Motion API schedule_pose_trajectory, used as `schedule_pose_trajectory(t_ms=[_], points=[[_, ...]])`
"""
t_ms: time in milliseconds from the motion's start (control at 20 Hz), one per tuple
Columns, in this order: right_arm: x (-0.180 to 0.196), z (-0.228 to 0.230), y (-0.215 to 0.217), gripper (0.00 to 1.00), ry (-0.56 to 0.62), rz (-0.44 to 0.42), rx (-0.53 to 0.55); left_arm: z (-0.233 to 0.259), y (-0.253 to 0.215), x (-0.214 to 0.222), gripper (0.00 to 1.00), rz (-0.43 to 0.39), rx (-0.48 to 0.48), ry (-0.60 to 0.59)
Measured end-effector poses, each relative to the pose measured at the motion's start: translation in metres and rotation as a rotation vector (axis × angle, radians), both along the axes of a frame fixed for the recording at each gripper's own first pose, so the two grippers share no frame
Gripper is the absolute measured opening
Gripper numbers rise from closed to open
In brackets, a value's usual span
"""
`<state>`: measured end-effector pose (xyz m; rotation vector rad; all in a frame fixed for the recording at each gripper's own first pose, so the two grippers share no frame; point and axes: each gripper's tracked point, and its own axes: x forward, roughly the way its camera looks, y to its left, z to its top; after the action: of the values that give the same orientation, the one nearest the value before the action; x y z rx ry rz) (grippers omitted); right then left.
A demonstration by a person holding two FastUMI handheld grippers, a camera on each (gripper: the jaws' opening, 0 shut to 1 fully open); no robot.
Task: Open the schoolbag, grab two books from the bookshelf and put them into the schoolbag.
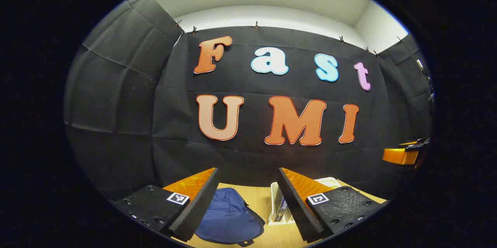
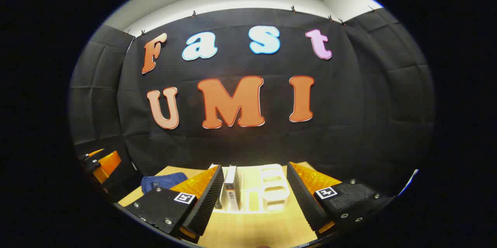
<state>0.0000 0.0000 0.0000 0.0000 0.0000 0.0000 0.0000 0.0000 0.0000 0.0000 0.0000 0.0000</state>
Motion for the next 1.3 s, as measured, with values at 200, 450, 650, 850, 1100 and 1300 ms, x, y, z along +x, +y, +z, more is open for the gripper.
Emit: schedule_pose_trajectory(t_ms=[200,450,650,850,1100,1300], points=[[0.019,0.004,-0.003,0.97,-0.01,0.04,-0.004,-0.003,-0.007,0.015,0.93,0.035,-0.015,0.024],[0.034,0.001,-0.008,0.97,-0.008,0.058,0.006,-0.023,-0.011,0.033,0.93,0.072,-0.077,0.071],[0.043,0.004,-0.012,0.97,-0.02,0.033,0.016,-0.022,-0.018,0.051,0.93,0.044,0.001,0.047],[0.049,0.017,-0.01,0.96,-0.058,-0.019,0.017,-0.021,-0.022,0.079,0.94,-0.028,0.009,0.072],[0.057,0.008,-0.003,0.96,-0.024,-0.039,0.012,-0.022,-0.011,0.09,0.93,-0.014,-0.026,0.059],[0.065,0.01,-0.003,0.96,-0.023,-0.048,0.002,-0.032,0.003,0.096,0.93,0.002,0.043,0.084]])
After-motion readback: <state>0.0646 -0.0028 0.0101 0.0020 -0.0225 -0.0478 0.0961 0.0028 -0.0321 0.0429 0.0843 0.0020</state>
